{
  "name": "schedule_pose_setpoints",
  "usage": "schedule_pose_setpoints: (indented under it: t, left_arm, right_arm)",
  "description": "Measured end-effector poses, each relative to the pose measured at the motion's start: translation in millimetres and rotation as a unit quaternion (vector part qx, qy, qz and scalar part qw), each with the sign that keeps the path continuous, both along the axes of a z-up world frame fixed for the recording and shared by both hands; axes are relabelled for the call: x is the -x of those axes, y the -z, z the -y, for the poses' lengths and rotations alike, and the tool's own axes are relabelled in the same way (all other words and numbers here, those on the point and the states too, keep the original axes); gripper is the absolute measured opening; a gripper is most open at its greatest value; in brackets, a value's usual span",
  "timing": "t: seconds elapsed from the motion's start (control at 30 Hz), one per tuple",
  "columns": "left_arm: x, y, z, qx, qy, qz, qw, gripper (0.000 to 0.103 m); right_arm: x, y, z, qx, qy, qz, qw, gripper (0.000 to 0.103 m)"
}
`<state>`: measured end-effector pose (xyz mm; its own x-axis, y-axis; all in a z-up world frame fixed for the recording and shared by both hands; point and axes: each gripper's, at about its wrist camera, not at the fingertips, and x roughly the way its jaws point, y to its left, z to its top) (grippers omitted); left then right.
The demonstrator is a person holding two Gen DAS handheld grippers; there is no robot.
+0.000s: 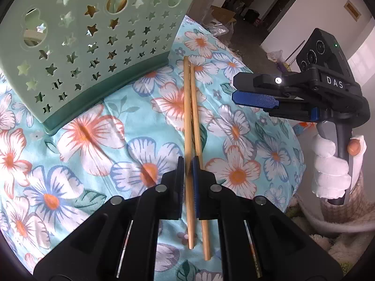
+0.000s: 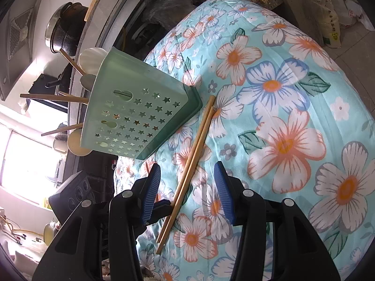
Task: Organize utensils
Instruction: 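Close the left tool on one of the loose wooden chopsticks, then close the right tool on the other chopstick while the left tool holds its chopstick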
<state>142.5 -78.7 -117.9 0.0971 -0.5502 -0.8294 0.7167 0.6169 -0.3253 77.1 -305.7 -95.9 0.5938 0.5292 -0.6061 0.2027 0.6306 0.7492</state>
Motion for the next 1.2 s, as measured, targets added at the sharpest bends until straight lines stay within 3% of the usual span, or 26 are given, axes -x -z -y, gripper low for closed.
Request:
schedule_pose_setpoints:
  t: [0.27, 0.6, 0.93, 1.07, 1.2]
  left_arm:
    - [4, 4, 11, -0.022, 0.010, 0.020, 0.9995, 0.007]
    - [-3, 4, 6, -0.008, -0.018, 0.023, 0.9995, 0.006]
    - [-5, 1, -11, -0.013, -0.030, 0.026, 0.9991, 0.006]
    - [-5, 1, -15, -0.013, -0.030, 0.025, 0.9992, 0.006]
    - [-5, 1, -15, -0.013, -0.030, 0.024, 0.9992, 0.006]
  right_arm:
    - [-1, 1, -3, -0.003, -0.003, -0.001, 1.000, 0.047]
    - [-11, 11, -18, -0.001, -0.014, -0.020, 1.000, 0.047]
    - [-31, 23, -34, 0.036, -0.011, -0.057, 0.998, 0.032]
    - [-37, 25, -38, 0.057, -0.004, -0.061, 0.996, 0.019]
    - [-38, 27, -37, 0.058, -0.002, -0.060, 0.997, 0.015]
